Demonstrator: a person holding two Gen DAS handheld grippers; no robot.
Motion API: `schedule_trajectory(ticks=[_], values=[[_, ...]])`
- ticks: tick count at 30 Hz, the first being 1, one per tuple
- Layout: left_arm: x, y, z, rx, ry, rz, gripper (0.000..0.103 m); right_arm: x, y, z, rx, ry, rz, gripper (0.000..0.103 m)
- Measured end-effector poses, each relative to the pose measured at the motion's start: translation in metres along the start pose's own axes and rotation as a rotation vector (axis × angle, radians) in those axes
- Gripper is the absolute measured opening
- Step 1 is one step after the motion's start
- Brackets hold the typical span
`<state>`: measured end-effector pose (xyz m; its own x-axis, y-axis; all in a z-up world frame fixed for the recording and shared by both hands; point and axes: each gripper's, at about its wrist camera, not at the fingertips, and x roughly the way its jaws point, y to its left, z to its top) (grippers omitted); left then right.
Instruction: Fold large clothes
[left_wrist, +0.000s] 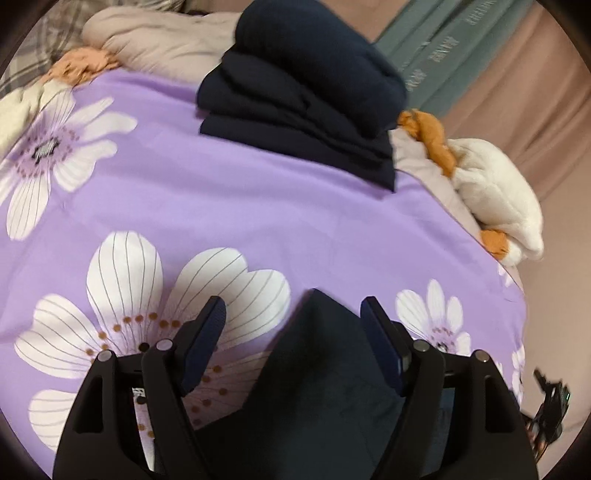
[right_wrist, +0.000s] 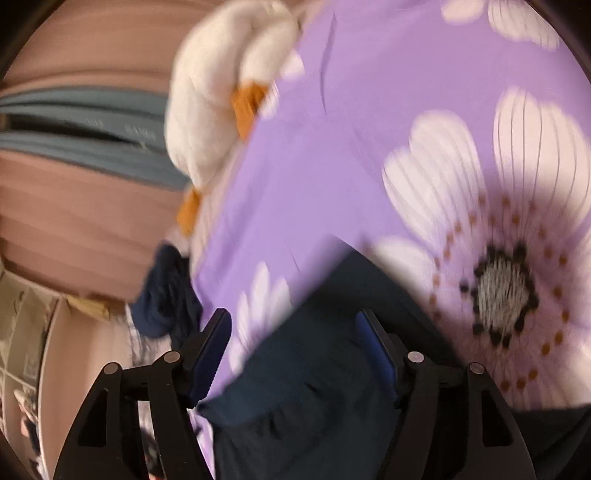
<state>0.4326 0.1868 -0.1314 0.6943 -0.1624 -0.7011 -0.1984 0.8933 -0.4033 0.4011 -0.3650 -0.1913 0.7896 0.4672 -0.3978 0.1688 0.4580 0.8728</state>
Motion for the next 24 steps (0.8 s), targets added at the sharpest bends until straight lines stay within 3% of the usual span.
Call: schedule_trajectory(ticks=[1, 3, 5, 8, 12, 19, 22, 24], values=[[-0.003, -0.004, -0.002, 0.040, 0.000, -0.005, 0.075, -0.006, 0.008, 0.000, -0.033, -0.017, 0.004, 0.073], [-0.007, -0.015, -0.009, 0.129, 0.012, -0.024, 0.074, -0.005, 0.032, -0.007, -0.183, 0.030, -0.060, 0.073], [-0.009, -0.028, -0.021, 0.222, 0.031, -0.049, 0.074, 0.002, 0.066, -0.029, -0.436, 0.079, -0.169, 0.073], [-0.004, -0.043, -0.038, 0.310, 0.073, -0.065, 0.074, 0.015, 0.101, -0.069, -0.698, 0.156, -0.191, 0.073], [0.017, -0.063, -0.055, 0.380, 0.147, -0.047, 0.074, 0.046, 0.118, -0.101, -0.789, 0.250, -0.204, 0.073], [0.042, -0.078, -0.080, 0.485, 0.179, 0.006, 0.072, 0.099, 0.111, -0.149, -0.905, 0.402, -0.329, 0.073], [0.056, -0.080, -0.085, 0.529, 0.168, 0.077, 0.060, 0.109, 0.111, -0.161, -1.018, 0.396, -0.433, 0.060], [0.066, -0.080, -0.082, 0.523, 0.153, 0.077, 0.060, 0.111, 0.113, -0.164, -1.068, 0.378, -0.439, 0.049]])
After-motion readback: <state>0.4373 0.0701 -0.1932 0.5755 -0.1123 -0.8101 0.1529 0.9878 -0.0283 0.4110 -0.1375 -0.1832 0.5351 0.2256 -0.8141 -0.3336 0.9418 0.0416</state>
